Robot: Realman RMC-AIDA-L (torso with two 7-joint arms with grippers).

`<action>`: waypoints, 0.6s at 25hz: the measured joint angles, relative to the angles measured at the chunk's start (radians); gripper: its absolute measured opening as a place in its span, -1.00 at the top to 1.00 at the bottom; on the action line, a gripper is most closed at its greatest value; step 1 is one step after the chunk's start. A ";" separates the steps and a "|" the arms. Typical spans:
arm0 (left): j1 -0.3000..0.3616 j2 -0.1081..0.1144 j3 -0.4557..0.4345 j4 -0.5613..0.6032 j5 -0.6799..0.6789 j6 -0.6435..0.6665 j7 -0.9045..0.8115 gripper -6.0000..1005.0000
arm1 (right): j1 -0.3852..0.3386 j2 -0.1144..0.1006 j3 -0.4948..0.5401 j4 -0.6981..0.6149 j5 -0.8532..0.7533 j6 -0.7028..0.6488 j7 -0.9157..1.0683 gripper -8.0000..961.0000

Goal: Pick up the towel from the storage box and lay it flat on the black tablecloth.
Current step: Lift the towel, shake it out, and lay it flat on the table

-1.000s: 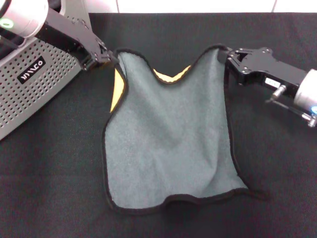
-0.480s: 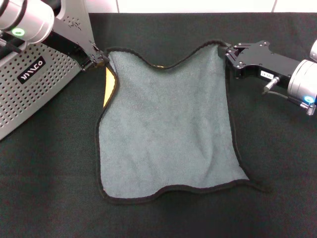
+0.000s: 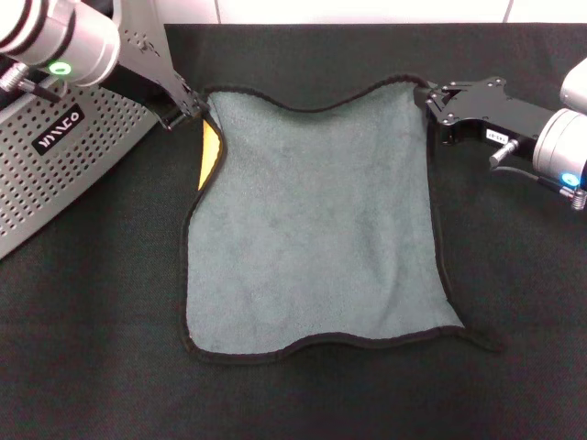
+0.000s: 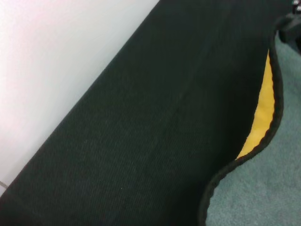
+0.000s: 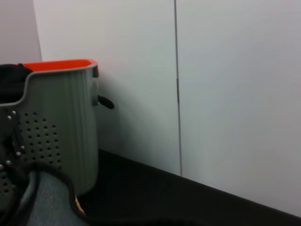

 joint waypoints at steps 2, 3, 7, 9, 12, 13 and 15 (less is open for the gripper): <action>0.000 -0.001 0.025 -0.020 0.007 -0.025 -0.007 0.96 | 0.001 0.000 0.000 0.002 0.000 0.012 0.000 0.75; 0.000 -0.001 0.035 -0.028 0.007 -0.035 -0.010 0.96 | 0.001 0.000 0.000 0.002 0.000 0.019 0.000 0.75; -0.001 -0.003 0.070 -0.064 0.009 -0.082 -0.022 0.96 | 0.002 0.002 0.000 0.005 0.000 0.044 0.000 0.74; -0.001 -0.003 0.077 -0.074 0.009 -0.093 -0.022 0.96 | 0.002 0.003 0.000 0.006 0.000 0.050 0.000 0.74; -0.001 -0.004 0.078 -0.080 0.009 -0.102 -0.023 0.96 | 0.002 0.005 0.000 0.006 -0.002 0.057 0.000 0.74; -0.001 -0.004 0.079 -0.081 0.009 -0.106 -0.026 0.96 | 0.002 0.005 0.000 0.007 -0.005 0.058 0.000 0.74; -0.001 -0.005 0.079 -0.083 0.009 -0.118 -0.034 0.96 | 0.002 0.005 0.000 0.007 -0.009 0.062 0.000 0.73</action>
